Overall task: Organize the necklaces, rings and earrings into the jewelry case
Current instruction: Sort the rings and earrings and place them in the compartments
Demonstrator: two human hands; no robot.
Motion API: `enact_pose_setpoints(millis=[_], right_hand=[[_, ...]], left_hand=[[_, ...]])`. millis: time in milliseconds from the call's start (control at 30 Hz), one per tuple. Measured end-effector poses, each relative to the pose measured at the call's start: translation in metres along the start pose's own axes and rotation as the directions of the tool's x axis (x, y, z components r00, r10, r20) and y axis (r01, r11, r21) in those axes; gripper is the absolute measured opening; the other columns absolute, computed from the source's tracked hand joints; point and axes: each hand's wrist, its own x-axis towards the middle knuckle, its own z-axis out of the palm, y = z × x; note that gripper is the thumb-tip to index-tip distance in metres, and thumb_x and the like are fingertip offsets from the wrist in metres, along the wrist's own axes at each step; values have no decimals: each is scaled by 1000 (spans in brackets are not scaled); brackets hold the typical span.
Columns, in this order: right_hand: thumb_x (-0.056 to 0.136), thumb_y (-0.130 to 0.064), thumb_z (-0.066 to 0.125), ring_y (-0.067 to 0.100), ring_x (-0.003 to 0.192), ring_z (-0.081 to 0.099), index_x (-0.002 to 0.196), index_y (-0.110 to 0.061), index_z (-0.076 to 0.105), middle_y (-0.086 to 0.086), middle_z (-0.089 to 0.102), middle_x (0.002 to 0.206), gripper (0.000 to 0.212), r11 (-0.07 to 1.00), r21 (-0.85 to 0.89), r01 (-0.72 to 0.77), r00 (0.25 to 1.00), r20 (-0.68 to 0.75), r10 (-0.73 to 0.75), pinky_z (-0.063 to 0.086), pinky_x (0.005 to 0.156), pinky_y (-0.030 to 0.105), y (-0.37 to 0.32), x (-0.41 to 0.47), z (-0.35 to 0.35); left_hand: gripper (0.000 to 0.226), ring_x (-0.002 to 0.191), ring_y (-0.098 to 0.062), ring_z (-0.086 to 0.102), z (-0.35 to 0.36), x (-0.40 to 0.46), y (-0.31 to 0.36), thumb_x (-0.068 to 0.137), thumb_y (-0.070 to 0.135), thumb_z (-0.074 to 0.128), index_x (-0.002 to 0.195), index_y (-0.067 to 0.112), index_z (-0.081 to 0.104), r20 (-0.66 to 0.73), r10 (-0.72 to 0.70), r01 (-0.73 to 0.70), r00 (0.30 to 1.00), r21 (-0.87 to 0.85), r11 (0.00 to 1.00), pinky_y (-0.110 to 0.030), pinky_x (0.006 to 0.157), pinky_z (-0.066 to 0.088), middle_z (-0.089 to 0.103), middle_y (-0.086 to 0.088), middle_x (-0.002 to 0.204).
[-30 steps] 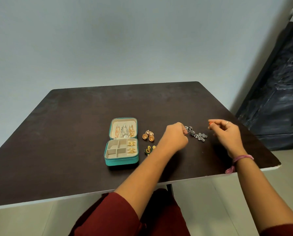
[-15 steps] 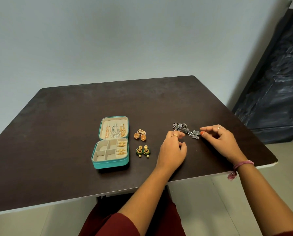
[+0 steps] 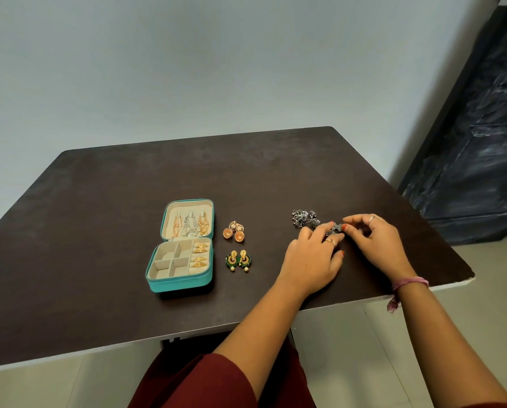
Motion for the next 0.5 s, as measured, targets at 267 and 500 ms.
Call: enact_pose_setpoints(millis=[267, 500], right_hand=[[88, -20, 66, 3, 80, 62, 91, -22, 71, -5, 67, 88, 6, 993, 108, -38, 999, -25, 41, 41, 71, 7, 1, -1, -1], [91, -14, 61, 17, 88, 71, 102, -5, 67, 12, 72, 90, 15, 773, 615, -154, 985, 32, 171, 56, 73, 19, 3, -3, -4]], left_hand=[[46, 111, -25, 46, 2, 2, -2, 96, 40, 45, 136, 19, 51, -2, 22, -22, 1000, 22, 1000, -38, 82, 48, 50, 4, 139], [38, 111, -16, 45, -4, -1, -3, 95, 29, 52, 131, 18, 55, -15, 22, -25, 1000, -280, 960, -26, 95, 39, 53, 7, 135]])
